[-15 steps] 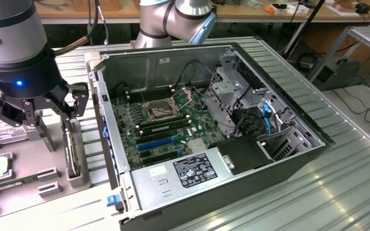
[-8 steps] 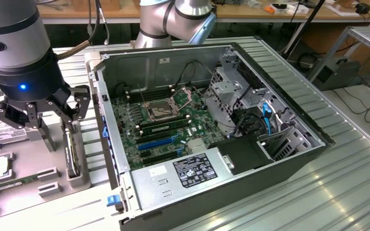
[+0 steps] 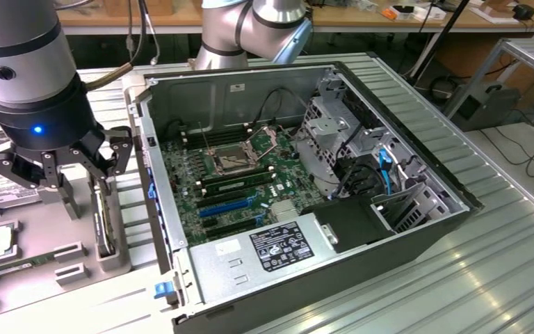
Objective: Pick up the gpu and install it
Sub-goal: 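Pick up the gpu and move the gpu toward the slot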
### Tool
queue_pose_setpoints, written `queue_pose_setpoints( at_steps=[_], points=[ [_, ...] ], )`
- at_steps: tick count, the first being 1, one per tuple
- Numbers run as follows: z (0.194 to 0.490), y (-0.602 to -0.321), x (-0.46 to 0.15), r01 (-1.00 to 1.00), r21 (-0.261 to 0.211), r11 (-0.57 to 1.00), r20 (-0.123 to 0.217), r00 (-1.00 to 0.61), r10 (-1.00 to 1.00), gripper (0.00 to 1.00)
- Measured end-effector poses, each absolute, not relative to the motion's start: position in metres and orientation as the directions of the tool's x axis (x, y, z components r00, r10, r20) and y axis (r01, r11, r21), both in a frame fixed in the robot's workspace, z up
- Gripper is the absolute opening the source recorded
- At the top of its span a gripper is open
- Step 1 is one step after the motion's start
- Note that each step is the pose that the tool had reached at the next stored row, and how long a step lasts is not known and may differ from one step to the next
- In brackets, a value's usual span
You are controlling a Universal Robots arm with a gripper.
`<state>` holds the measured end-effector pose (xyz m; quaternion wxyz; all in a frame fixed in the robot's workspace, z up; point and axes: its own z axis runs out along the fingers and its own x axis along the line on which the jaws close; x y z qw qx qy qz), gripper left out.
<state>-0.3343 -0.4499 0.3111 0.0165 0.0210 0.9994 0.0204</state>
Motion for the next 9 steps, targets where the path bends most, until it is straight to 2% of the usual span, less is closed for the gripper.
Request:
queue_pose_setpoints(
  at_steps=[9],
  points=[
    [0.3040, -0.4499, -0.3332, 0.041, 0.041, 0.998, -0.032, -0.999, 0.043, 0.50]
  ],
)
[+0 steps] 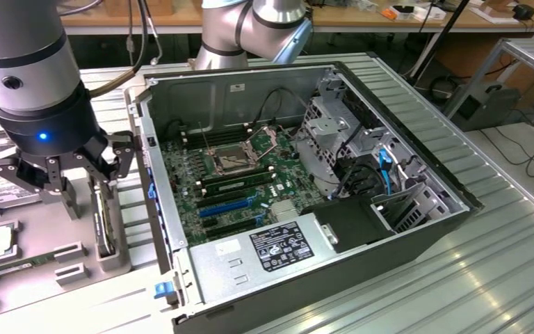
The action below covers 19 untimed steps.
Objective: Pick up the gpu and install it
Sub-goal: 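Pick up the gpu and move the gpu toward the slot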
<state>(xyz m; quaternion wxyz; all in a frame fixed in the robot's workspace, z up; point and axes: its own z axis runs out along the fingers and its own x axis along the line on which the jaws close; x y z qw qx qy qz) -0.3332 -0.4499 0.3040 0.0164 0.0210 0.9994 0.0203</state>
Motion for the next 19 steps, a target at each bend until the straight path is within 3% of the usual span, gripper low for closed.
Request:
queue_pose_setpoints(
  at_steps=[19],
  points=[
    [0.292, -0.450, -0.333, 0.041, 0.041, 0.998, -0.032, -0.999, 0.043, 0.50]
  ],
)
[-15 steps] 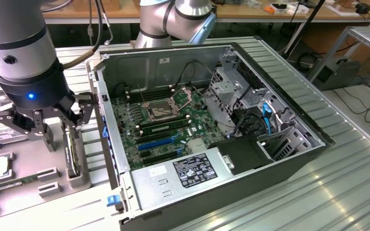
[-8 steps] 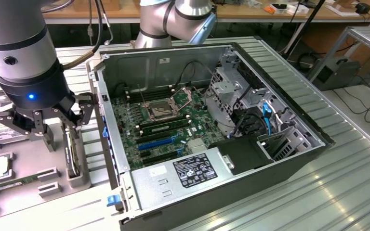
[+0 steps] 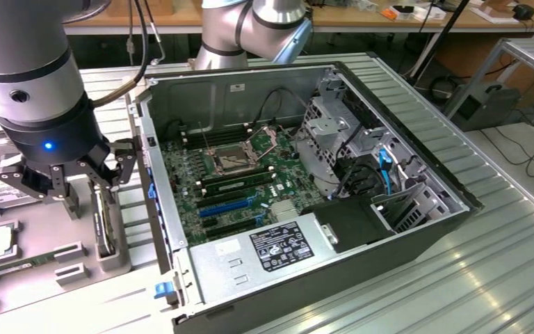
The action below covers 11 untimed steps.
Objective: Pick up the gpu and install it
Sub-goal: 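Pick up the gpu and move the gpu toward the slot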
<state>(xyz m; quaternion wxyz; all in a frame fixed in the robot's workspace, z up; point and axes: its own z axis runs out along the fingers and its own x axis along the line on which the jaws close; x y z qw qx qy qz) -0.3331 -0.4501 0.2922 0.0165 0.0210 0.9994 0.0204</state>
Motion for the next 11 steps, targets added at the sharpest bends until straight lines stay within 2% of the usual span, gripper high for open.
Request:
queue_pose_setpoints(
  at_steps=[11],
  points=[
    [0.2830, -0.4502, -0.3331, 0.041, 0.041, 0.998, -0.032, -0.999, 0.043, 0.50]
  ],
)
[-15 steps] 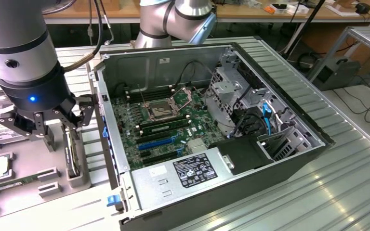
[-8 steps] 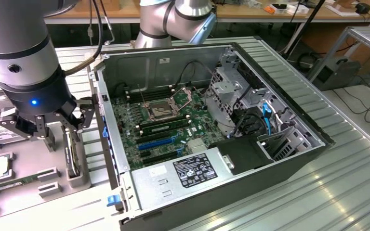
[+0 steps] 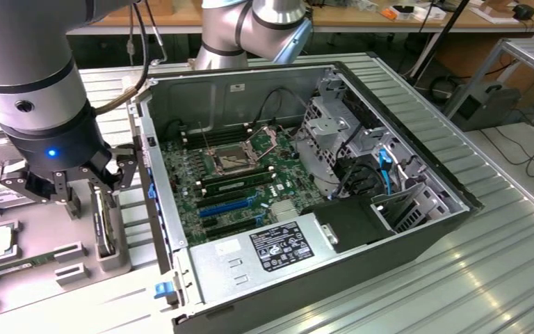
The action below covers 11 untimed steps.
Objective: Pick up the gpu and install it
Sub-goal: 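Pick up the gpu and move the gpu toward the slot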
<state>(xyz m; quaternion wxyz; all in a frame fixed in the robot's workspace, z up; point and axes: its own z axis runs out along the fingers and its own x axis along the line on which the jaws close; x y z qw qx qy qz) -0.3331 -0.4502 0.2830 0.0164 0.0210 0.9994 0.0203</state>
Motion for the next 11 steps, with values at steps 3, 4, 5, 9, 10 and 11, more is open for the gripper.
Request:
queue_pose_setpoints(
  at_steps=[3, 4, 5, 9, 10, 11],
  points=[
    [0.281, -0.450, -0.333, 0.041, 0.041, 0.998, -0.032, -0.999, 0.043, 0.50],
    [0.280, -0.450, -0.333, 0.041, 0.041, 0.998, -0.032, -0.999, 0.043, 0.50],
    [0.278, -0.450, -0.333, 0.041, 0.041, 0.998, -0.032, -0.999, 0.043, 0.50],
    [0.273, -0.450, -0.333, 0.041, 0.041, 0.998, -0.032, -0.999, 0.043, 0.50],
    [0.271, -0.450, -0.333, 0.041, 0.041, 0.998, -0.032, -0.999, 0.043, 0.50],
    [0.269, -0.450, -0.333, 0.041, 0.041, 0.998, -0.032, -0.999, 0.043, 0.50]
  ],
)
